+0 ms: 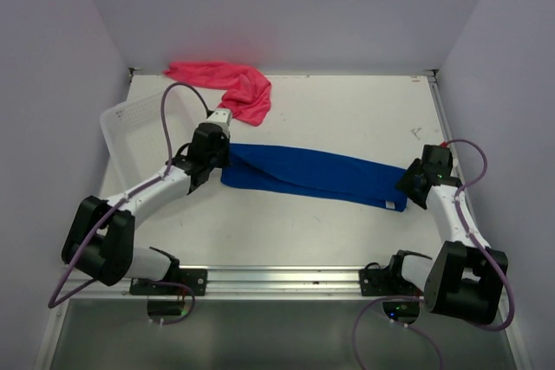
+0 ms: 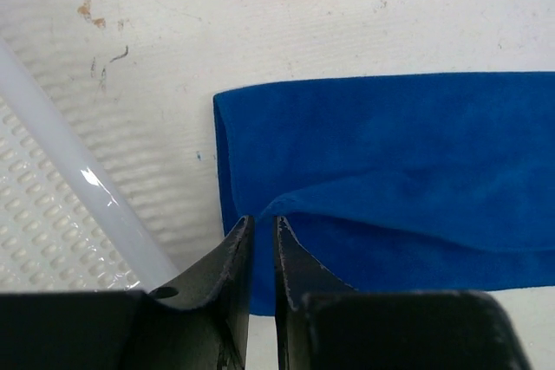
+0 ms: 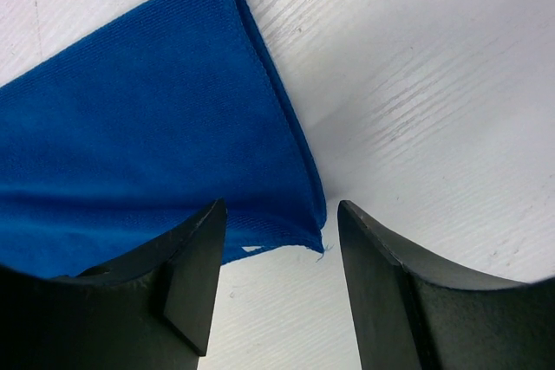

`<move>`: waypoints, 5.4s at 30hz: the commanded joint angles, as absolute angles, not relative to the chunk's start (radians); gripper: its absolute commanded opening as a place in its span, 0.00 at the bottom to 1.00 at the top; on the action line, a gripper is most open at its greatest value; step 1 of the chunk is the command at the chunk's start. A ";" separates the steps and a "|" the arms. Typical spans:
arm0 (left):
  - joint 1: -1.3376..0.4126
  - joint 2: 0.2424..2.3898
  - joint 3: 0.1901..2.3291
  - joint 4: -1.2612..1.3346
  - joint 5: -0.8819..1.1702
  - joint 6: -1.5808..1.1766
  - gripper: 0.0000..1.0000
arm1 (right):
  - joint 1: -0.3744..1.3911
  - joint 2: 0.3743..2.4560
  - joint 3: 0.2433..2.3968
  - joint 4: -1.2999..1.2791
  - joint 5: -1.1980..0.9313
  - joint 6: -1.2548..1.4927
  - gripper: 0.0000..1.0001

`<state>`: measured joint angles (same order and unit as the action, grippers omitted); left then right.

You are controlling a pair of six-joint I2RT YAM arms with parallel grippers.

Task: Roll the towels
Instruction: Fold the towel

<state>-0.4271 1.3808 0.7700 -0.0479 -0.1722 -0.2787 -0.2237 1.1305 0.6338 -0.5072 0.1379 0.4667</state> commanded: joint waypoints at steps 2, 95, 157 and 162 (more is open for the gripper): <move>-0.433 1.325 0.759 -0.055 -0.210 -0.287 0.20 | -0.225 1.121 0.669 -0.515 0.141 0.471 0.58; -0.502 1.175 0.864 -0.178 -0.074 -0.144 0.46 | 0.761 1.805 1.132 -0.500 0.181 -0.115 0.34; -0.502 1.154 0.861 -0.179 -0.032 -0.147 0.48 | 0.759 1.839 1.213 -0.552 0.186 -0.069 0.22; -0.502 1.152 0.861 -0.179 -0.029 -0.146 0.48 | 0.761 1.850 1.213 -0.551 0.178 -0.066 0.19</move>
